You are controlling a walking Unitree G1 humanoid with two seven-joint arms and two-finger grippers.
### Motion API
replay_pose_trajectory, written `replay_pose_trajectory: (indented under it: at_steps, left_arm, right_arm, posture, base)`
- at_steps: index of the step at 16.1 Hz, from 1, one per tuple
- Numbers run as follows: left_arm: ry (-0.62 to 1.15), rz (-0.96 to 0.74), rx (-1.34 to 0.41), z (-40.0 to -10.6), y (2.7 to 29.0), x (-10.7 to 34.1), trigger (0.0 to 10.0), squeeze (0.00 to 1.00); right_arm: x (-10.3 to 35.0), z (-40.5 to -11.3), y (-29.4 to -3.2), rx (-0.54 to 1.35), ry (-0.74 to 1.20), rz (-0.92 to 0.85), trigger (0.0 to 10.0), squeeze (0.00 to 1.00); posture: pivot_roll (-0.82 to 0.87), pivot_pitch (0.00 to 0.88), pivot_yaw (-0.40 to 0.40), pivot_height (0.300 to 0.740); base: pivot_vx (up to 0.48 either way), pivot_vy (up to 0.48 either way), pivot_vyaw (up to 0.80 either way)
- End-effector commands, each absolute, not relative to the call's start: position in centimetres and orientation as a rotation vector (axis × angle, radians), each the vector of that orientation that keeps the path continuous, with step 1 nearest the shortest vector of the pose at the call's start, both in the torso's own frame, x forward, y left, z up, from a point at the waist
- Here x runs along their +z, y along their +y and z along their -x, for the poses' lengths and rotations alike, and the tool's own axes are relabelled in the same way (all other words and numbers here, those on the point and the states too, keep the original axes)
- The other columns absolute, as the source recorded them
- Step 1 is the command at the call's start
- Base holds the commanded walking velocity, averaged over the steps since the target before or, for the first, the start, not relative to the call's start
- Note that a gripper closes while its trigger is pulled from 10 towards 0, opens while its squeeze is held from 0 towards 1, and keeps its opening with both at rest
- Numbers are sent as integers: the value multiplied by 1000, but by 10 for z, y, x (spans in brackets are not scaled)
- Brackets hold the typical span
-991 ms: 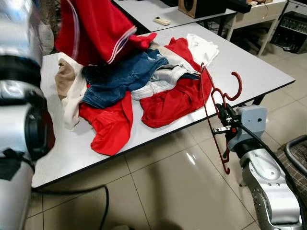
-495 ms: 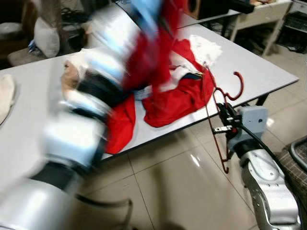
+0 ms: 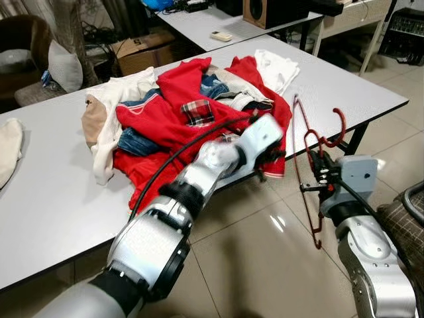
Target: Hang hanger
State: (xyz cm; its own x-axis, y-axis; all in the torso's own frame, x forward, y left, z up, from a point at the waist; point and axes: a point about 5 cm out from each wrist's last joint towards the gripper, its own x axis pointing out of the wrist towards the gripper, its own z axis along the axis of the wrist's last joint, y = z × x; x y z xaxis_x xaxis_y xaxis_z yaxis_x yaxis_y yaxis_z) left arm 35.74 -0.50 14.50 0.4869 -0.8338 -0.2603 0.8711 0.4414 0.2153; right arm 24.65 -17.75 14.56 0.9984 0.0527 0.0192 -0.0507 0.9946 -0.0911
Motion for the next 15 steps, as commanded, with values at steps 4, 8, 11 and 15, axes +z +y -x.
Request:
replay_pose_trajectory:
  at_steps: [4,8,11,15]
  left_arm:
    - [-4,-188,-924,-369,37,162,10000,1000]
    - [-3,-270,-577,-379,99,148,10000,0]
    - [98,-447,-422,-373,125,121,10000,0]
    - [142,-467,-364,-363,134,104,10000,0]
  right_arm:
    - [153,-241,-180,23,-56,34,10000,0]
    - [156,-236,-181,50,-66,-37,10000,0]
    - [159,-236,-179,126,-71,65,10000,0]
    - [161,-237,-179,157,-55,82,10000,0]
  posture:
    - [-219,0,142,740]
    - [-223,0,127,740]
    - [-236,0,96,740]
    - [-241,0,77,740]
  base:
    - [0,0,0]
    - [0,0,0]
    - [0,0,0]
    - [0,0,0]
